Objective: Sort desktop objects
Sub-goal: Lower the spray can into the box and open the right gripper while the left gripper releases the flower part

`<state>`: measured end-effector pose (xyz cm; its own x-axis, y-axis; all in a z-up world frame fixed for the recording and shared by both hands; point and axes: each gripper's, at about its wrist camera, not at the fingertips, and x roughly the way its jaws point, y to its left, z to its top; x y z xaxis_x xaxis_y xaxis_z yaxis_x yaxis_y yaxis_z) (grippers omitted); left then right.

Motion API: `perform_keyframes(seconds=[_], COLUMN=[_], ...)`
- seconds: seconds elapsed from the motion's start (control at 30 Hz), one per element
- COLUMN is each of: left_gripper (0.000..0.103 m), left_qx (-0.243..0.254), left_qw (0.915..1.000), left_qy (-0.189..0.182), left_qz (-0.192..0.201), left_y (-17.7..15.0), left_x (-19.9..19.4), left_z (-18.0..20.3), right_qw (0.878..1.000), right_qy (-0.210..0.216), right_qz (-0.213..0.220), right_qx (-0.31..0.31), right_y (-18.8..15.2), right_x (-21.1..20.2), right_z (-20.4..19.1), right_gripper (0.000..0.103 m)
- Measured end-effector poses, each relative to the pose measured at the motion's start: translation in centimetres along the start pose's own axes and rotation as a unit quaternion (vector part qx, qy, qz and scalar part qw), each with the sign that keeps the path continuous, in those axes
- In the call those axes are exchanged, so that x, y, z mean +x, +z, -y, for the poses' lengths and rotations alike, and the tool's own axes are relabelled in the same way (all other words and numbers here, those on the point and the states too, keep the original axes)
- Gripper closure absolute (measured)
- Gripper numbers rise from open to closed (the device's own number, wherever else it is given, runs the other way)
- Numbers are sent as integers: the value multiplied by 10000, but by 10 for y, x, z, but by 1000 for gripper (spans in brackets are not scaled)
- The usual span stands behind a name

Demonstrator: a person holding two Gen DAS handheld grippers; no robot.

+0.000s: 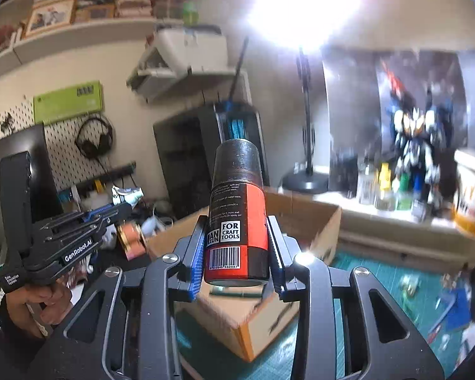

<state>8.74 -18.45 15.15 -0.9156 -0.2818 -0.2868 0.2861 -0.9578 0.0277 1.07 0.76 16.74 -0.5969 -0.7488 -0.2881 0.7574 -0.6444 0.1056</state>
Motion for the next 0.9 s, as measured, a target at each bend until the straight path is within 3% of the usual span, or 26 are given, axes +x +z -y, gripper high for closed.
perform_keyframes(seconds=[0.2, 0.43, 0.63, 0.8, 0.9], left_gripper=[97, 97, 97, 97, 97], left_qx=[63, 200, 223, 210, 200], left_qw=[9996, 9988, 9903, 9703, 9601], left_qy=[-211, -317, -684, -967, -850], left_qz=[153, -320, -1189, -2209, -2655], left_y=[36, 66, 75, 54, 39], left_x=[5, 54, 120, 192, 230], left_z=[4, 9, 20, 27, 26], right_qw=[9995, 9978, 9902, 9794, 9721], right_qy=[299, 309, 470, 377, 286], right_qz=[48, -533, -1304, -1982, -2322], right_qx=[-40, -232, -154, 1, 147], right_y=[40, 65, 66, 56, 48], right_x=[11, 60, 121, 179, 211], right_z=[4, 12, 23, 43, 58], right_gripper=[71, 71, 71, 71, 71])
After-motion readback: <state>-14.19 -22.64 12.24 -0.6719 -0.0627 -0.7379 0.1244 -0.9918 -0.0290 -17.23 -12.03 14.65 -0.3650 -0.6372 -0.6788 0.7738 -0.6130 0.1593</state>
